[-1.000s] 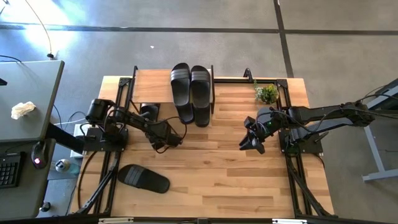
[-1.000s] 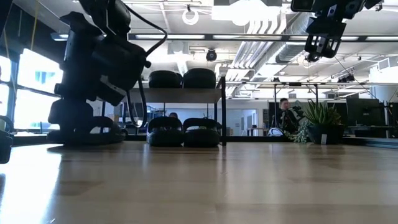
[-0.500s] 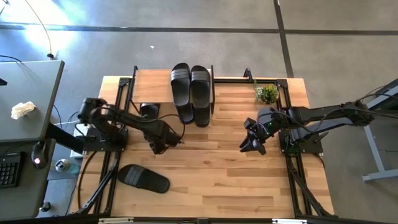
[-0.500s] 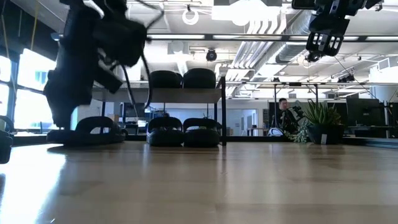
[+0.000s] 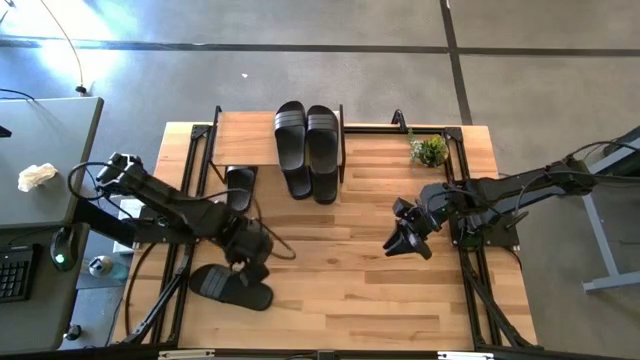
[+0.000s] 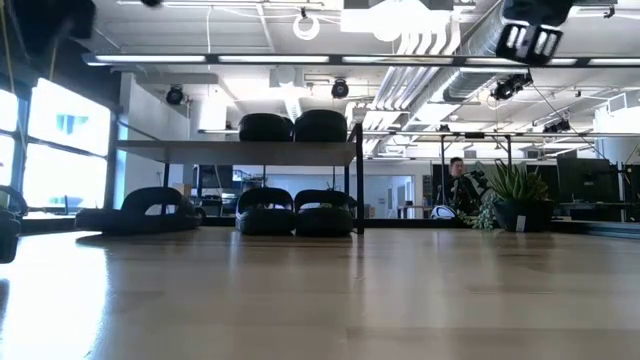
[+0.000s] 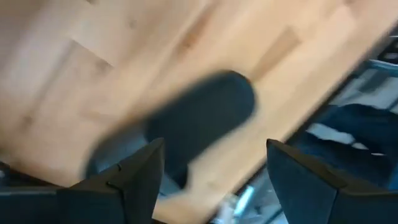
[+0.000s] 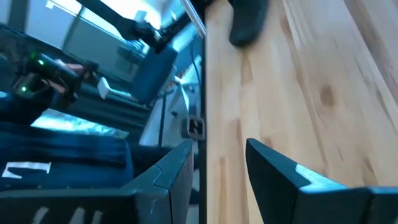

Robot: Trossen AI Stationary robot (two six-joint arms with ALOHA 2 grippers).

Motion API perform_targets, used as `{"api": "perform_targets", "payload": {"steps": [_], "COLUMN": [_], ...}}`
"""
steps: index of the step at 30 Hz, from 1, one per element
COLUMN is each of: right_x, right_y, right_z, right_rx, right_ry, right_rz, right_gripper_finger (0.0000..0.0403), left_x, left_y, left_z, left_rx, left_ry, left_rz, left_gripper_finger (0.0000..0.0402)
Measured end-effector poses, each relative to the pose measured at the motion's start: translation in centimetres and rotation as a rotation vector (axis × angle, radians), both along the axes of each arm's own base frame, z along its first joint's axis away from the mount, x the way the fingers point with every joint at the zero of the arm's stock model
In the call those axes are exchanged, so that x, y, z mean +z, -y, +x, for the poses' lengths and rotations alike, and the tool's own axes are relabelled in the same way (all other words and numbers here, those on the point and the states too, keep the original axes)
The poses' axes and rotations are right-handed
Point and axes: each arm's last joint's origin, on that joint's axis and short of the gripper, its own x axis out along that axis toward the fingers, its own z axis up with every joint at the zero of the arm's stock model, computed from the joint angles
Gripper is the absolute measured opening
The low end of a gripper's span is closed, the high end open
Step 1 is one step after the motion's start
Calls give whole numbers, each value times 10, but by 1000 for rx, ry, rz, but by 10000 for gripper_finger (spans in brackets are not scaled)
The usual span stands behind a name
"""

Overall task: Pick and place slides into the shelf
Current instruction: Put the black slipper under the shelf

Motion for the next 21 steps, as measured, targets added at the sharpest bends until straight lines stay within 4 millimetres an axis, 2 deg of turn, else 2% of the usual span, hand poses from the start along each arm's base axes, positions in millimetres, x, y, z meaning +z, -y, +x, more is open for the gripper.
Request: {"api": "perform_targets", "payload": {"steps": [4, 8, 13, 21], "right_x": [0, -5, -14, -25], "right_y": [-8, -17, -23, -29], "right_z": [6, 10, 15, 27], "right_rx": [0, -11, 0, 2], "right_ry": [74, 102, 88, 63], "right_rz": [-71, -186, -259, -258], "right_gripper_finger": [138, 138, 138, 138], "left_x": [10, 2, -16, -54], "left_y": [26, 49, 72, 89], "left_z": [-6, -18, -27, -17], "left_rx": [69, 184, 297, 321], "left_ry": [21, -69, -214, -383], "left_rz": [-25, 25, 104, 202], "left_gripper_finger": [252, 238, 218, 204]}}
